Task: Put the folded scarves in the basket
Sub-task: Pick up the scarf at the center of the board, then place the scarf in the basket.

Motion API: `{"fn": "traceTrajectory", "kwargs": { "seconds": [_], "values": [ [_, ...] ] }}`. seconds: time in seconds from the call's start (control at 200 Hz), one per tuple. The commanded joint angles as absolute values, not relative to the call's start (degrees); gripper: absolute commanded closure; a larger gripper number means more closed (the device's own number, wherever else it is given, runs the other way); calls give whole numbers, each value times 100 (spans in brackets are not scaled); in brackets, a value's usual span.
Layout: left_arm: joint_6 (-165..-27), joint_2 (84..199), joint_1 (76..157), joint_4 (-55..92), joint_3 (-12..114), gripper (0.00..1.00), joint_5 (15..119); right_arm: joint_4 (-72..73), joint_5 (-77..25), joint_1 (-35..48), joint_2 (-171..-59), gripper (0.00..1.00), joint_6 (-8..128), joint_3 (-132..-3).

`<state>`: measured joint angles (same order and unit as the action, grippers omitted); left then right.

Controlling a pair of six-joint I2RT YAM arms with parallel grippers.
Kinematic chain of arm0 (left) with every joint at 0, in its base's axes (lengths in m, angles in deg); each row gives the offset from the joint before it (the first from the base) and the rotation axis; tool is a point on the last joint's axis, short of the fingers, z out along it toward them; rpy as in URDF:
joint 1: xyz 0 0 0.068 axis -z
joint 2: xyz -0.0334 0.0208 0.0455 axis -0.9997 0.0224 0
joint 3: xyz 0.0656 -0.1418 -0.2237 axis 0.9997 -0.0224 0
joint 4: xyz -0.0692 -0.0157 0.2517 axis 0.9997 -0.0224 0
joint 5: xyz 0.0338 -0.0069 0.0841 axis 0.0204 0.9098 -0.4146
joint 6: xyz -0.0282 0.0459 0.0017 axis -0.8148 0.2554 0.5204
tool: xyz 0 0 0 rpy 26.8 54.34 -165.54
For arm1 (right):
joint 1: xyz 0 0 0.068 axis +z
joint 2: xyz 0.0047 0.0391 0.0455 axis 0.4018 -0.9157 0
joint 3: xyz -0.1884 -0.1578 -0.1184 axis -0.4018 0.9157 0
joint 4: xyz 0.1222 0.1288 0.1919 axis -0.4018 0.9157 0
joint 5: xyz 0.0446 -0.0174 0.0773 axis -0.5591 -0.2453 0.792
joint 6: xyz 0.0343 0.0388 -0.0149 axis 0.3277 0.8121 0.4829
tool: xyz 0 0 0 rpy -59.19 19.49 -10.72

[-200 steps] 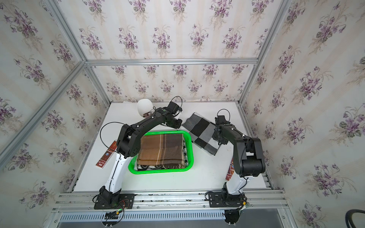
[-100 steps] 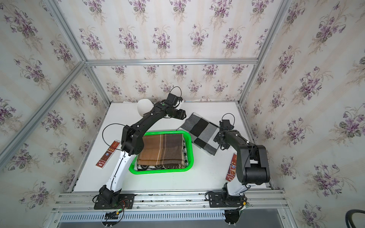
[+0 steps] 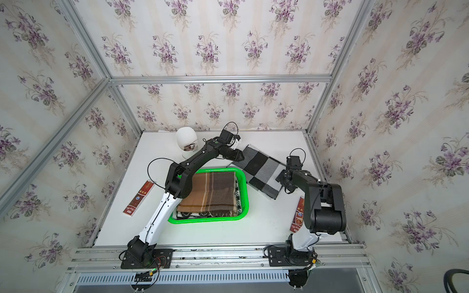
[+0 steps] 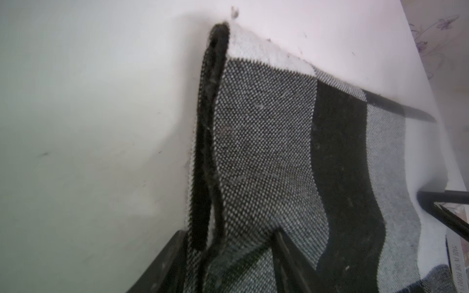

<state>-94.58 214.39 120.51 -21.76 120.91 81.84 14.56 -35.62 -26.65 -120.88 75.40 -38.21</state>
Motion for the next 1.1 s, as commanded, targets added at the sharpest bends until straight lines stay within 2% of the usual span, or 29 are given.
{"fn": "traceTrajectory", "kwargs": {
  "seconds": [0.0, 0.14, 0.265, 0.35, 0.489, 0.589, 0.864, 1.099],
  "values": [
    [-9579, 21275, 12094, -2012, 11797, 56, 8425, 1587, -3074, -2664, -12260, 42, 7660, -3753],
    [-9694, 21278, 12132, -1975, 11786, 66, 8455, 1460, -2691, -2660, -12453, 46, 7735, -3714],
    [-9760, 21238, 12136, -1895, 11786, 78, 8445, 1421, -2651, -2659, -12466, 57, 7799, -3659],
    [-9780, 21180, 12141, -1862, 11792, 89, 8397, 1428, -2692, -2659, -12456, 76, 7812, -3652],
    [-9792, 21038, 12141, -1878, 11838, 95, 8357, 1373, -2785, -2659, -12365, 100, 7898, -3604],
    [-9846, 20994, 12141, -2047, 12010, 100, 8373, 1390, -2970, -2604, -12193, 100, 7908, -3622],
    [-10024, 20617, 12140, -2124, 12232, 100, 8395, 1958, -3537, -2396, -11393, 100, 7902, -4154],
    [-10163, 20065, 12124, -2428, 12462, 100, 8190, 2696, -3646, -2371, -10831, 100, 7755, -5102]
  ]
}}
